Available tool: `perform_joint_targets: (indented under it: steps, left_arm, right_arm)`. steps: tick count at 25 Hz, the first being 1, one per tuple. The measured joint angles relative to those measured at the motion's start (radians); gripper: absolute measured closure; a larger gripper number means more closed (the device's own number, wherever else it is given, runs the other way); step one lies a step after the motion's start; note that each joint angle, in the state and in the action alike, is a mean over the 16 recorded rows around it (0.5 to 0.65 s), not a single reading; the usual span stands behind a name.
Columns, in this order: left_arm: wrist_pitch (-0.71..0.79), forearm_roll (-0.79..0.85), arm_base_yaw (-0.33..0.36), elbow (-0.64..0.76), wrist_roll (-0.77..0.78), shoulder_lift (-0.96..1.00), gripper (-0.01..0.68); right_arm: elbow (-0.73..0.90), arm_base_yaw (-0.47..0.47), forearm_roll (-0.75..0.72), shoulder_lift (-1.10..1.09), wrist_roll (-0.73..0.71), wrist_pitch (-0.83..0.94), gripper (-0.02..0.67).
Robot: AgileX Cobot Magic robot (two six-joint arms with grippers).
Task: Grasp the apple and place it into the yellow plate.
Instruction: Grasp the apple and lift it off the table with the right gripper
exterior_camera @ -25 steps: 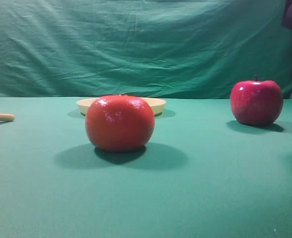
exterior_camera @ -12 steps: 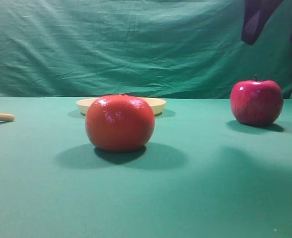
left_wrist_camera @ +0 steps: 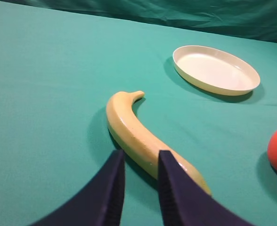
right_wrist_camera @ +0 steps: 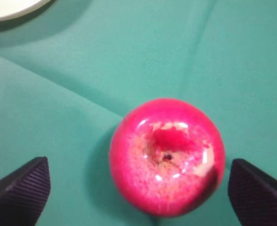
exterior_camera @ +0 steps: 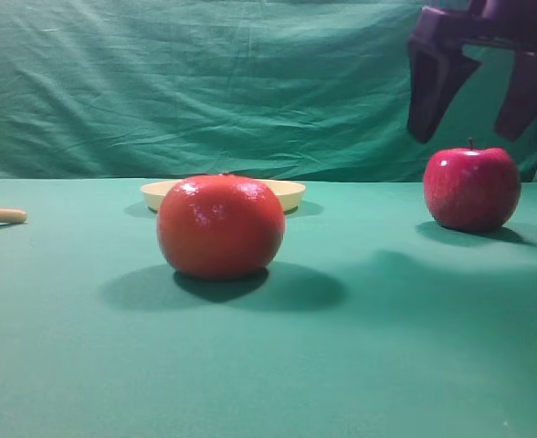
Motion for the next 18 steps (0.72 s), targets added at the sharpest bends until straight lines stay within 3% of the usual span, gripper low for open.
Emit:
perform_joint_targets:
  steps: [12,18]
  left_arm:
    - [0.0,0.0,0.0,0.0,0.0,0.0,0.516]
    - [0.0,0.0,0.0,0.0,0.0,0.0,0.516]
  right_arm:
    - [-0.07,0.0,-0.009,0.051,0.001,0.012,0.139]
    - [-0.198,0.012,-0.006,0.054,0.001,0.08,0.164]
